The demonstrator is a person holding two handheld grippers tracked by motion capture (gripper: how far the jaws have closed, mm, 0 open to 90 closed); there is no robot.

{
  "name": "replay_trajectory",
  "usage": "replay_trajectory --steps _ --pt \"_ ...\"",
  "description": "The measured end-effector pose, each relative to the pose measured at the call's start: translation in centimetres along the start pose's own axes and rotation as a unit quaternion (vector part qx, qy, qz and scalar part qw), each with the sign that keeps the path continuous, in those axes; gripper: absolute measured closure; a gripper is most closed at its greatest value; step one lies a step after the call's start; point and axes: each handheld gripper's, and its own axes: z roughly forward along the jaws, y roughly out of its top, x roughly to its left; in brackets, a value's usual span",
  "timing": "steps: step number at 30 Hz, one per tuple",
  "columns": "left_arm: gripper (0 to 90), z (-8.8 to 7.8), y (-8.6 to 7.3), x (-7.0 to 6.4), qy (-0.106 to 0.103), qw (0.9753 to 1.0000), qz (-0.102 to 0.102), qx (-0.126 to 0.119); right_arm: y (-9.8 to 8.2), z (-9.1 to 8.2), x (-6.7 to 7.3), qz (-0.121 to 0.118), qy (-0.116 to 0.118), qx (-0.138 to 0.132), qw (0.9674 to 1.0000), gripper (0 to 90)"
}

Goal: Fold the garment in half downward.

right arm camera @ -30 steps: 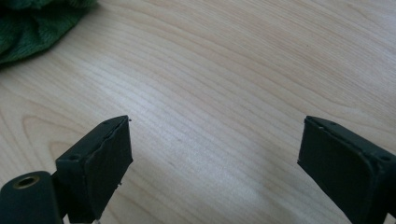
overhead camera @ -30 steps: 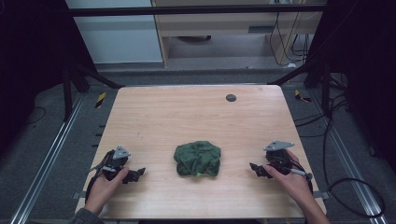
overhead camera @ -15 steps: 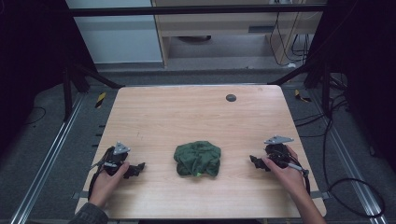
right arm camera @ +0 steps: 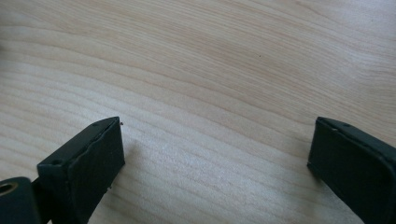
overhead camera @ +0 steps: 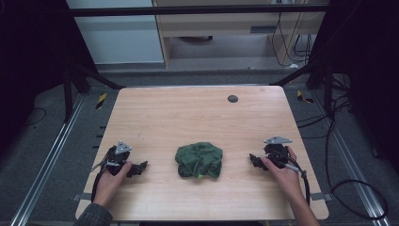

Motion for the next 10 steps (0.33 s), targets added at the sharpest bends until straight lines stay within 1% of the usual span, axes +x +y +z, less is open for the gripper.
replay_trajectory --steps 3,5,8,9,10 --pt "0.0 0.0 0.0 0.0 0.000 1.0000 0.000 -0.001 0.2 0.3 0.2 0.004 -0.006 0.003 1.0000 0.8" --pt "0.0 0.0 0.0 0.0 -0.001 1.0000 -0.001 -0.001 0.3 0.4 0.4 0.013 -0.013 0.003 0.9998 0.2" --pt "0.0 0.1 0.0 0.1 -0.001 1.0000 -0.001 0.000 0.5 0.7 0.9 0.030 -0.038 0.002 0.9988 0.1" --pt "0.0 0.1 0.1 0.1 -0.001 1.0000 -0.001 0.001 0.6 0.8 1.2 0.041 -0.046 0.002 0.9981 0.1" --pt "0.0 0.1 0.1 0.1 0.000 1.0000 -0.002 0.000 0.7 0.9 1.3 0.044 -0.051 0.001 0.9978 0.1"
